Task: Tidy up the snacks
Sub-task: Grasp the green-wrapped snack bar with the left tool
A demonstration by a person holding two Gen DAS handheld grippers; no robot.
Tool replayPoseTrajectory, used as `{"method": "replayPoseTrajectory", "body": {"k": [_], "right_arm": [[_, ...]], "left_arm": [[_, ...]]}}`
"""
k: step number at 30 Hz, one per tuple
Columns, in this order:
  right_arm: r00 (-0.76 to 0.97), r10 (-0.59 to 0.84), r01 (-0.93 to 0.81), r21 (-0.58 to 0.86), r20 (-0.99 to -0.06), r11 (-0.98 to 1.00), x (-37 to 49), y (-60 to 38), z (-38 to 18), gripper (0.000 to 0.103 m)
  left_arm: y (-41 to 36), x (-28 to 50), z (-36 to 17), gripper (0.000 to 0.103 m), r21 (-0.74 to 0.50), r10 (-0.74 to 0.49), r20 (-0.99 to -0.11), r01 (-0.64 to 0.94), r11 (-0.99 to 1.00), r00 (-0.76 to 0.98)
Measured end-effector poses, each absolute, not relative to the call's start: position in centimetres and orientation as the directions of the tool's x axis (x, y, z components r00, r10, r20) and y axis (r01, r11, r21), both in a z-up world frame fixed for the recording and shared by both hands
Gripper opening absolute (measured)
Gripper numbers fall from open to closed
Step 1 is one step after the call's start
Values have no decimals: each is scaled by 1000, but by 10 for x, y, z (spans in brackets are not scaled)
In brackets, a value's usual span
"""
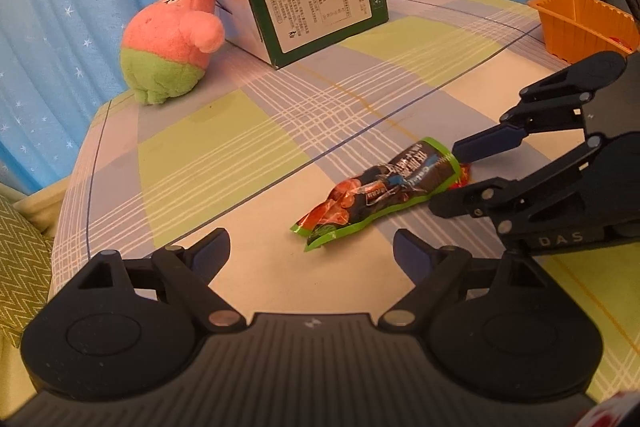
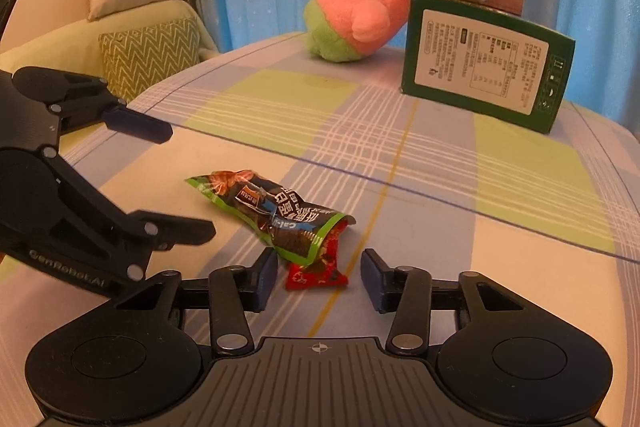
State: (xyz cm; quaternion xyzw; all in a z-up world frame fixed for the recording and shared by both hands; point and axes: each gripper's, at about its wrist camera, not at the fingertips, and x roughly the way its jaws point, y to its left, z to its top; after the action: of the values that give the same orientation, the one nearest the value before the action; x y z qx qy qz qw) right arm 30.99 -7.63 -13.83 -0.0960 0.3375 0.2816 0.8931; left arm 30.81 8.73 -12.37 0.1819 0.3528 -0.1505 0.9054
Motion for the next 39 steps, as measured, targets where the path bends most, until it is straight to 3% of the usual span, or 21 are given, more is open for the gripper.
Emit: {"method": "replayPoseTrajectory", "body": {"k": [3,17,22,30,34,39], "right_arm": [[612,438,-574,11,-658,819,309,-77,-137,33],[621,328,-473,-6,-712,881,308,-115,-128,33],[622,331,-461,10,-710,887,306,-129,-128,33],[619,347,-467,24,-705,884,307,-131,-127,34],[613,360,-469,44,-703,882,308,-132,-127,40],[624,355,-459,41,-696,888,310,-132,-128,45]], "left_arm": [[86,310,-124,87,219,-149,-694,404,888,705],[62,330,-124,86,182,-231,-695,477,860,681],[53,342,-131,77,166,-253,-718,512,843,648],[51,342,-127,33,70,-254,-768,472,879,588],[51,337,-126,28,-9,-249,-782,389,921,571],[45,335,-128,29,15,-220,-763,357,934,608]]}}
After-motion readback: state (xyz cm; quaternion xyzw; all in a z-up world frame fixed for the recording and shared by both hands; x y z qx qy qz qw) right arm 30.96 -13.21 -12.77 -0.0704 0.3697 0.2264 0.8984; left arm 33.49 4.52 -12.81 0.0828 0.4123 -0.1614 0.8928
